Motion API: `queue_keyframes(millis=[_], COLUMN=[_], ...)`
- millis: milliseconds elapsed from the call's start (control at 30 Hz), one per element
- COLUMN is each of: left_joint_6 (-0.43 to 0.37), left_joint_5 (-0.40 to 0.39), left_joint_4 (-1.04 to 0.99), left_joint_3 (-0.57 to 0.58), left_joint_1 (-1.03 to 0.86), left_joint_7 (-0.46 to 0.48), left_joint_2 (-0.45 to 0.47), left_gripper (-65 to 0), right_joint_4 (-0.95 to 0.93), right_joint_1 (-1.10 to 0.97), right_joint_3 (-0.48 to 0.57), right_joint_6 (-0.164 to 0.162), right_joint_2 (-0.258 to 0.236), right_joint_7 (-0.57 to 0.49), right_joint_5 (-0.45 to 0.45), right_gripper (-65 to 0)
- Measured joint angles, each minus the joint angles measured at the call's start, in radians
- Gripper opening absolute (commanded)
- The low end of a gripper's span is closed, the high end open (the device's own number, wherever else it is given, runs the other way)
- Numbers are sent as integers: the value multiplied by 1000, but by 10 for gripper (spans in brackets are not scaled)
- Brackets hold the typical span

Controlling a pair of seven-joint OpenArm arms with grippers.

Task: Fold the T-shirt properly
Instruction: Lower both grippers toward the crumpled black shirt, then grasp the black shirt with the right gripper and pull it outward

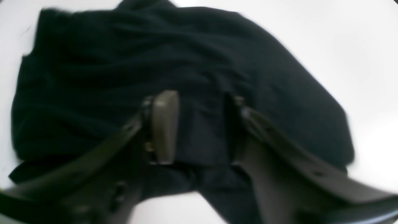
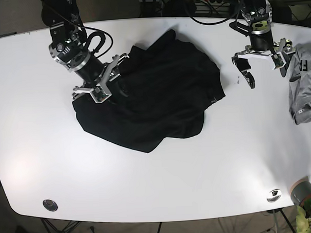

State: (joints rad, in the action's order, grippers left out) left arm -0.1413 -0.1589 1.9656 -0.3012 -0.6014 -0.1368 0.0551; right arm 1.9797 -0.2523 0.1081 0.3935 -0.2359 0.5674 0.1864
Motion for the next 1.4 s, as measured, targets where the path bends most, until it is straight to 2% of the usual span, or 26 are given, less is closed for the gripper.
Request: queue_keyframes(millis=[100, 233, 267, 433, 533, 667, 800, 933, 1033, 1200, 1300, 1400], left_joint_6=[0, 0, 0, 7, -1, -2, 24, 124, 139, 162, 188, 217], left_joint_5=[0, 0, 0, 0, 0, 0, -3, -44, -106, -169, -180, -180], left_joint_4=[0, 0, 0, 0, 0, 0, 0, -2, -8, -26, -27, -27], left_joint_3=[0, 0, -4, -87, -158, -233, -303, -393, -452, -507, -540, -550], left_joint_1=[-2, 0, 0, 1, 6, 22, 34, 42, 53, 53, 60, 67], left_joint_7=[-1, 2, 2, -19, -60, -82, -76, -84, -88, -188, -190, -185], left_joint_2=[-1, 2, 0, -4, 1, -4, -8, -14, -12, -3, 3, 4], left_gripper=[-14, -14, -14, -14, -14, -14, -14, -14, -15, -17, -17, -17], right_joint_4=[-24, -51, -62, -110, -151, -209, -286, -389, -447, -516, -549, -579], right_joint_1=[55, 119, 138, 208, 259, 309, 358, 415, 437, 460, 466, 474], right_joint_3=[57, 158, 190, 314, 385, 480, 585, 687, 723, 728, 727, 730], right_joint_6=[2, 5, 41, 133, 217, 257, 253, 254, 252, 251, 225, 183], right_joint_2=[0, 6, 6, 27, 50, 82, 101, 138, 185, 227, 240, 244], right_joint_7=[26, 34, 48, 124, 171, 178, 183, 189, 174, 84, 71, 59], right_joint_5=[0, -5, -2, -2, -6, -3, -16, -23, -24, -19, -19, -23], right_gripper=[-287, -284, -282, -279, -279, -279, -281, -285, -285, -282, -282, -282])
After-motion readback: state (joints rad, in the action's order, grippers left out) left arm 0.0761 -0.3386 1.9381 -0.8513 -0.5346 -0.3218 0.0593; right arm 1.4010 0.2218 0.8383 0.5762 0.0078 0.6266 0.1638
